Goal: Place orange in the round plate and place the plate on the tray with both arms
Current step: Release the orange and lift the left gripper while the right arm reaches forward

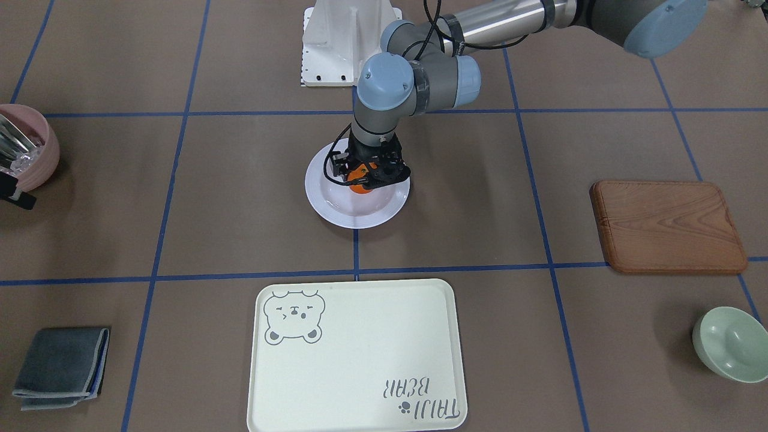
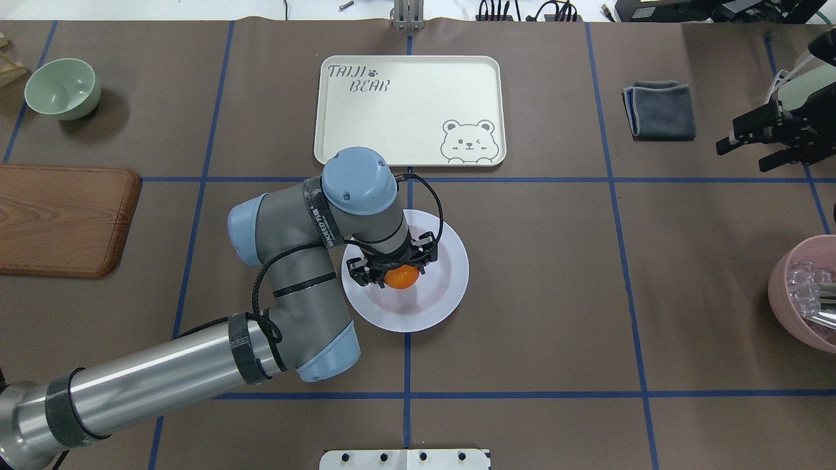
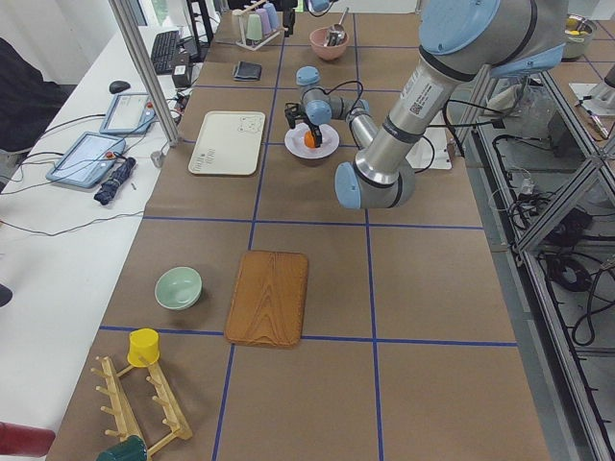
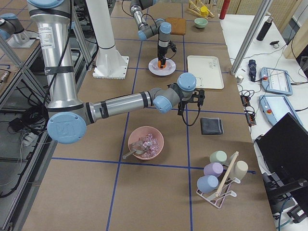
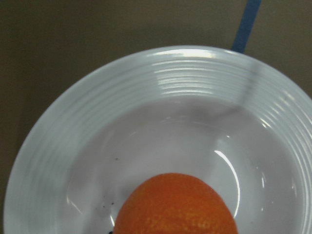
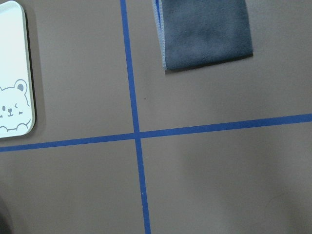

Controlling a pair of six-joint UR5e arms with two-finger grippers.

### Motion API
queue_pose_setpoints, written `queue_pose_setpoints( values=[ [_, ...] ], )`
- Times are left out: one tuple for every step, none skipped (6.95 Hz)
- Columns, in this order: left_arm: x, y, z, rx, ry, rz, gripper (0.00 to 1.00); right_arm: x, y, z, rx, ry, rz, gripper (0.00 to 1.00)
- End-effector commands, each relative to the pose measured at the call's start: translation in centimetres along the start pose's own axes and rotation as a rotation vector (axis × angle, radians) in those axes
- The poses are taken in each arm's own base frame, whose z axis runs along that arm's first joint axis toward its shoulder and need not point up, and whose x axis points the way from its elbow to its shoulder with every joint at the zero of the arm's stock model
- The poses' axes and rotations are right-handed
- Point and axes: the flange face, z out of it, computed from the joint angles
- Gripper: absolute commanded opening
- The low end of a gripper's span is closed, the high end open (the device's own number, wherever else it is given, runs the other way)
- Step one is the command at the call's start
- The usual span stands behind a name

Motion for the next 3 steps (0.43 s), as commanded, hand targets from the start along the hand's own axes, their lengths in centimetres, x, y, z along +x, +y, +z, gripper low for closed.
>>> queue_pose_setpoints(
  values=[
    [0.0,0.0,0.0,0.0,0.02,0.012,0.99,-2.0,1.1,0.9,-0.015,-0.019,-0.01,1.0],
    [0.6,0.0,-2.2,0.011,0.061,0.024,0.99,-3.7,2.0,1.6,-0.019,-0.032,-0.014,1.0],
    [-0.2,-2.7,-6.6,0.05,0.108,0.031,0.99,-6.2,3.4,4.4,-0.005,-0.048,-0.03,1.0]
  ],
)
